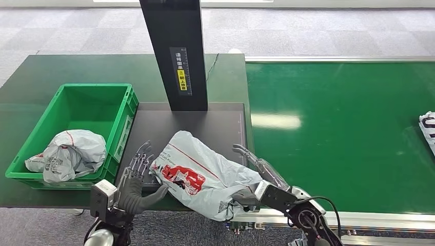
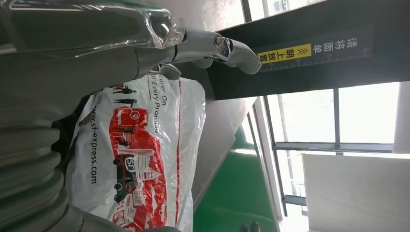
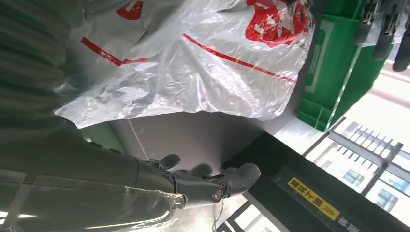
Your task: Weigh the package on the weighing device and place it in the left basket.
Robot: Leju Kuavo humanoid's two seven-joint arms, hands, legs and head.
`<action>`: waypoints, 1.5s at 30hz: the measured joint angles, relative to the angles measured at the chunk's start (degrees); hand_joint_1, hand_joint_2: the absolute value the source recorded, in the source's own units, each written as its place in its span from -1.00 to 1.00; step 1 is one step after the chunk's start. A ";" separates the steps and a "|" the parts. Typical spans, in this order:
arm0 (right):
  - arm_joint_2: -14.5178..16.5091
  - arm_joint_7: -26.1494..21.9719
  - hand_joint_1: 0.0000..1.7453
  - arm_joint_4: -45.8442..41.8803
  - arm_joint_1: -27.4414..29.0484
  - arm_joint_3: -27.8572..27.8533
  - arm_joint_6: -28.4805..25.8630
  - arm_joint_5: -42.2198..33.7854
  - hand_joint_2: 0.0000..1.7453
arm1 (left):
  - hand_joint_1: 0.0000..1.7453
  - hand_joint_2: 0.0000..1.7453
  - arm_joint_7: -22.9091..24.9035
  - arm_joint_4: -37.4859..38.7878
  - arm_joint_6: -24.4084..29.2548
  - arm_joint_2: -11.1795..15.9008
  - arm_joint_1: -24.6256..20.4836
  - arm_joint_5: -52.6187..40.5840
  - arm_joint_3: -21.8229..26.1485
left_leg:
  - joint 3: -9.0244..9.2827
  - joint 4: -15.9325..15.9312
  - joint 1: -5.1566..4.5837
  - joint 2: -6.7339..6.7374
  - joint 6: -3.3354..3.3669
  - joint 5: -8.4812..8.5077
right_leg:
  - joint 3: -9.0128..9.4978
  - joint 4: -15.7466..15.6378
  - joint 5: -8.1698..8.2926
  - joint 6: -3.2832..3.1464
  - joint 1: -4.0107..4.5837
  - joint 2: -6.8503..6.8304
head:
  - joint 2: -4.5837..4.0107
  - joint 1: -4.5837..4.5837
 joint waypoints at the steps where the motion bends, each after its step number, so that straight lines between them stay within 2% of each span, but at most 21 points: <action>1: 0.00 0.16 -1.00 -0.04 0.14 -0.11 -0.17 0.10 1.00 | -1.00 1.00 0.00 0.03 1.34 0.03 0.00 -1.57 -0.05 | 0.00 0.00 0.00 0.00 0.00 0.00 | 0.00 0.00 0.00 0.00 0.00 0.00 | 0.00 0.00; 6: 0.00 1.14 -1.00 -0.86 1.21 -0.96 -1.03 0.81 1.00 | -1.00 1.00 2.07 0.04 14.13 0.26 -0.26 -17.64 -1.33 | -0.01 0.00 0.00 0.00 0.00 0.00 | 0.00 0.00 0.00 0.00 -0.01 0.00 | 0.01 0.01; 9: 0.01 1.48 -1.00 -1.35 1.85 -1.36 -1.25 1.00 1.00 | -1.00 1.00 4.79 0.22 19.74 0.26 -0.69 -26.84 -2.50 | -0.01 0.00 -0.01 0.00 0.01 0.00 | 0.00 0.00 0.00 0.00 -0.01 0.00 | 0.00 0.01; 15: 0.13 1.96 -1.00 -1.82 2.22 -1.65 -1.80 2.59 1.00 | -1.00 1.00 11.68 2.01 28.32 0.09 -3.25 -43.11 -4.61 | 0.01 0.00 0.00 -0.01 0.00 0.00 | 0.01 0.00 0.00 0.00 -0.01 0.00 | -0.01 0.00; 19: 0.18 2.36 -1.00 -1.82 2.18 -1.64 -2.42 3.65 1.00 | -1.00 1.00 16.61 4.08 30.68 -0.22 -5.94 -48.71 -4.74 | 0.01 0.00 0.00 -0.01 0.00 0.01 | 0.02 0.00 0.01 0.00 0.00 0.00 | -0.01 0.00; 22: 0.21 2.38 -1.00 -1.79 1.91 -1.60 -2.43 4.33 1.00 | -1.00 1.00 17.23 5.65 27.96 -0.33 -7.77 -47.99 -4.72 | 0.00 0.00 0.00 -0.01 0.00 0.01 | 0.02 0.00 0.01 0.00 0.00 0.00 | -0.01 0.00; 31: 0.37 2.39 -1.00 -0.74 -0.75 -1.39 -2.49 5.82 1.00 | -1.00 1.00 13.08 11.63 15.65 -0.27 -12.48 -38.40 -4.50 | -0.02 0.00 0.00 -0.01 0.00 0.02 | 0.01 0.00 0.01 0.00 -0.01 -0.01 | -0.01 0.00; 37: 0.76 2.75 -1.00 1.50 -3.77 -0.86 -2.63 5.83 1.00 | -1.00 1.00 13.11 21.31 9.27 0.03 -18.78 -41.66 -6.09 | 0.03 0.01 0.00 -0.01 0.01 0.06 | 0.05 0.01 0.03 -0.01 0.00 -0.01 | -0.01 0.00; 45: 1.31 3.95 -1.00 3.32 -4.87 -0.57 -3.38 5.85 1.00 | -1.00 1.00 12.94 31.00 4.66 0.03 -25.35 -45.09 -9.89 | 0.11 0.01 -0.02 -0.34 0.02 0.06 | 0.27 0.00 0.00 0.02 -0.03 -0.34 | -0.01 0.00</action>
